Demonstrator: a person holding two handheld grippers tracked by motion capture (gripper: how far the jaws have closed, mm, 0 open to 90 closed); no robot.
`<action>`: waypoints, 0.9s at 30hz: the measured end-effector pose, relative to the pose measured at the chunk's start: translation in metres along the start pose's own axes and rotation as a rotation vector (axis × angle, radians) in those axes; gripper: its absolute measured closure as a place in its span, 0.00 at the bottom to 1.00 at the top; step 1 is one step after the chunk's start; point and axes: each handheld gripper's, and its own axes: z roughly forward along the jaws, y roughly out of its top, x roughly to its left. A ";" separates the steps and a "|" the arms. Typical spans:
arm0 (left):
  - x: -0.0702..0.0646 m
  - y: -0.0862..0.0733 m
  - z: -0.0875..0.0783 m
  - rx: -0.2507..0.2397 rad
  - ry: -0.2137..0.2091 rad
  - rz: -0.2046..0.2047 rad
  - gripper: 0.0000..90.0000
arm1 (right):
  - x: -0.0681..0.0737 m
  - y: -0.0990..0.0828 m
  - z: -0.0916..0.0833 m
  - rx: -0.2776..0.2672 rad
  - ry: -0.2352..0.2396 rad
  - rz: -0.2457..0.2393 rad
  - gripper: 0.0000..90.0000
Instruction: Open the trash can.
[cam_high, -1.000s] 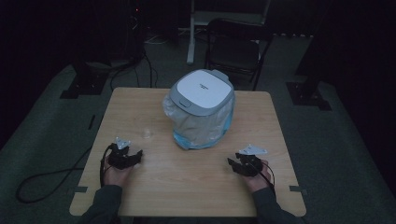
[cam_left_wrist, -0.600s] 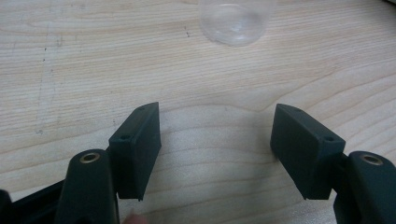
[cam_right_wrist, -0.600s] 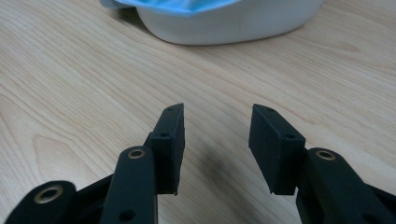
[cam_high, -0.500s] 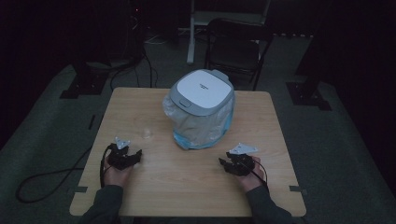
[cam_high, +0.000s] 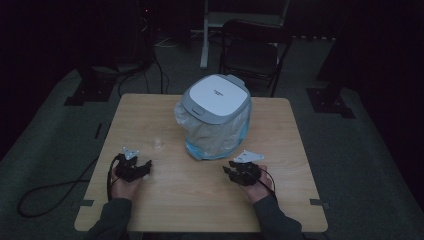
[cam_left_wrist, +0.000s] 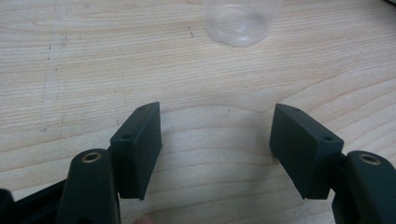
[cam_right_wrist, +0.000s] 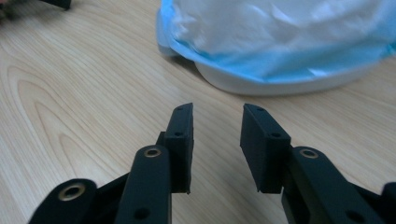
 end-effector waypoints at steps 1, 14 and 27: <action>0.000 0.000 0.000 0.000 0.000 0.002 0.39 | 0.002 0.002 0.001 -0.004 0.003 -0.007 0.75; 0.001 0.000 0.000 0.000 -0.003 0.004 0.39 | 0.018 0.020 0.016 -0.018 0.027 -0.035 0.83; 0.001 0.000 0.000 0.001 -0.004 0.006 0.39 | 0.030 0.035 0.034 -0.024 0.046 -0.051 0.93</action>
